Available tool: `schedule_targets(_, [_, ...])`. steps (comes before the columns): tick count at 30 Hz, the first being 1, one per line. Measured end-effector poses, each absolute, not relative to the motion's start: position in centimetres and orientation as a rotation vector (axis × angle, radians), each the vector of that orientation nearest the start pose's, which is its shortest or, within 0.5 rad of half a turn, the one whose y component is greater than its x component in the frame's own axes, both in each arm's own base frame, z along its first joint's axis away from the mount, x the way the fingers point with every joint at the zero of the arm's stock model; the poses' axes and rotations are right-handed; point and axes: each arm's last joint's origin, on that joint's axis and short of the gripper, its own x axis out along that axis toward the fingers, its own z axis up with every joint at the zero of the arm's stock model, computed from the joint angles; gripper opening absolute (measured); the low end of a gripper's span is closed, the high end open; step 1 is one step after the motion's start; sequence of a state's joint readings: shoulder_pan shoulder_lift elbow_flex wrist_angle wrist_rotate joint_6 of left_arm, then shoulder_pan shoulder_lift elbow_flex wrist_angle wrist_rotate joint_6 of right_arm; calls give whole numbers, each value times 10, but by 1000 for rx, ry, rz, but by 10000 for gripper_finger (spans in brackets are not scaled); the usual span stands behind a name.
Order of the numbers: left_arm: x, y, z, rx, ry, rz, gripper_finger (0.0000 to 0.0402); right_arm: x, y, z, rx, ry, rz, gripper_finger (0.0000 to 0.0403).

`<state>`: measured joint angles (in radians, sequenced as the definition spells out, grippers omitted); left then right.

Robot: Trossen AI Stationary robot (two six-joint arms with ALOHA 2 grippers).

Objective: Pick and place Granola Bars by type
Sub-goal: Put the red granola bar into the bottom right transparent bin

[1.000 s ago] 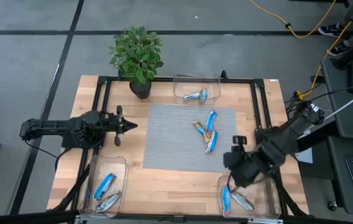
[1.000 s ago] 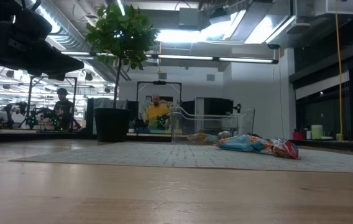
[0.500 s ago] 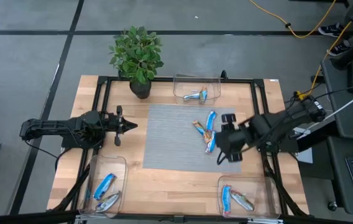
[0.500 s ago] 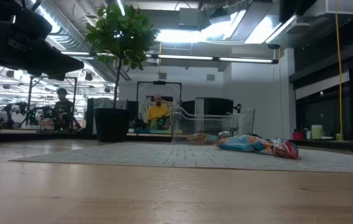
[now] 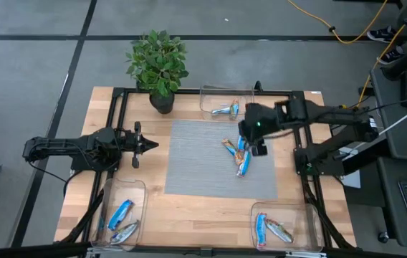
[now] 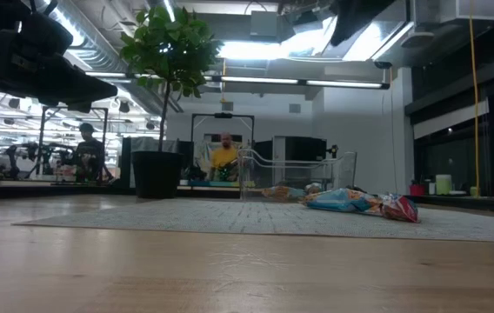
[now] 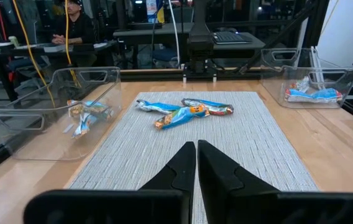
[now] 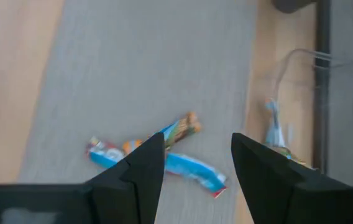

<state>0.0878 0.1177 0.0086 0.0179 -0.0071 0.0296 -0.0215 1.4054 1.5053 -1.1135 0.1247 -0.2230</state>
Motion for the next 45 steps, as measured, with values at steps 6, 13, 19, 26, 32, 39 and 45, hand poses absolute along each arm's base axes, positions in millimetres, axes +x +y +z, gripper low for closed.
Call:
schedule_targets(6, [104,9,159,26,93,94,8,273,-39,352,-206,975,-77,188])
schedule_targets(13, [104,9,159,26,93,93,9,275,-58,309,-45,1008,-165,188])
schedule_targets(19, [104,9,159,26,92,94,12,270,-60,270,48,1063,-214,188])
schedule_targets(26, [104,9,159,26,92,94,6,260,-56,234,177,1134,-206,188])
schedule_targets(32, [104,9,159,26,93,94,11,250,-53,210,311,1186,-265,189])
schedule_targets(39, [104,9,159,26,93,94,10,245,-48,189,482,1169,-237,214])
schedule_targets(45, [104,9,159,26,93,94,6,239,-47,175,540,1170,-270,274])
